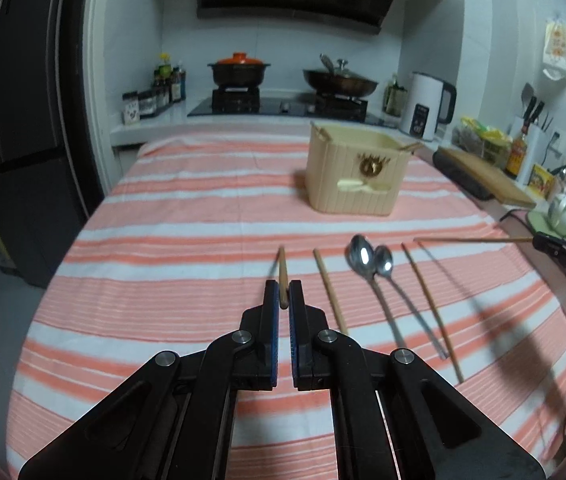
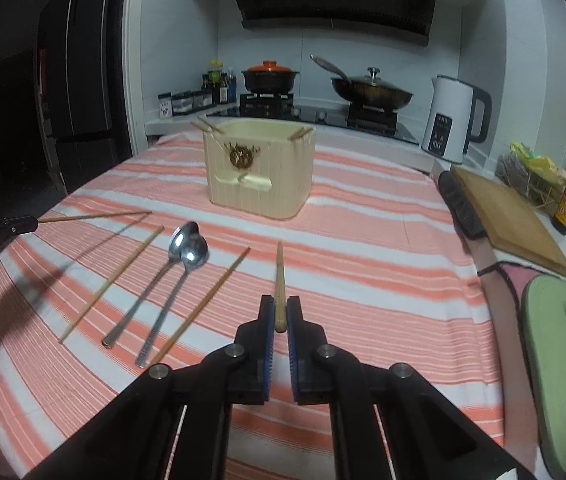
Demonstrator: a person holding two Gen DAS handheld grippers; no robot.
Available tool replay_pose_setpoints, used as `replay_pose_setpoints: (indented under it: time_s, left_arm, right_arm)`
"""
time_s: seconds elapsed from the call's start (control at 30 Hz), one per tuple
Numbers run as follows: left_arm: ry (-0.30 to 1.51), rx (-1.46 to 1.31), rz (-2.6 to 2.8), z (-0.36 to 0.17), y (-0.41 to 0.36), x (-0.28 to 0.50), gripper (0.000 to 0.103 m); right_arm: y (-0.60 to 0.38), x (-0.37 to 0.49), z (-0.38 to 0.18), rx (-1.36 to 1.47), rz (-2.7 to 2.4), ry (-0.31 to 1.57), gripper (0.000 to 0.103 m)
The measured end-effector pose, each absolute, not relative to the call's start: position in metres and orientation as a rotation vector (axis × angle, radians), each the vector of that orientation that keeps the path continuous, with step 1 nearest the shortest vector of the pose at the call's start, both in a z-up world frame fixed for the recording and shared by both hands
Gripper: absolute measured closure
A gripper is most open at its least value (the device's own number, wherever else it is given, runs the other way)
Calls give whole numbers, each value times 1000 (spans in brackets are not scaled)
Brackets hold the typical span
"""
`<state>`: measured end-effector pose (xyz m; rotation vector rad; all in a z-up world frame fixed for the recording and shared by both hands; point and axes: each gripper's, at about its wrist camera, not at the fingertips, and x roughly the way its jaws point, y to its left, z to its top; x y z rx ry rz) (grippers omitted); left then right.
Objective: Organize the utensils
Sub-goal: 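Lift both chopsticks and carry them toward the wooden box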
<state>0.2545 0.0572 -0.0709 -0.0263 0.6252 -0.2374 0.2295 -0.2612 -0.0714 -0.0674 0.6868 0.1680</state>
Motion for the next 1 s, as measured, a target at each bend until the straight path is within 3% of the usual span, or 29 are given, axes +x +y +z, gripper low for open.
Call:
replay_pose_setpoints:
  time_s: [0.3, 1.0]
  left_arm:
    - [446, -43, -306, 8, 42, 238, 101]
    - [365, -94, -413, 60, 10, 278, 101]
  right_arm:
    - [-244, 207, 8, -21, 203, 516, 97]
    - [-227, 228, 53, 35, 252, 476, 97]
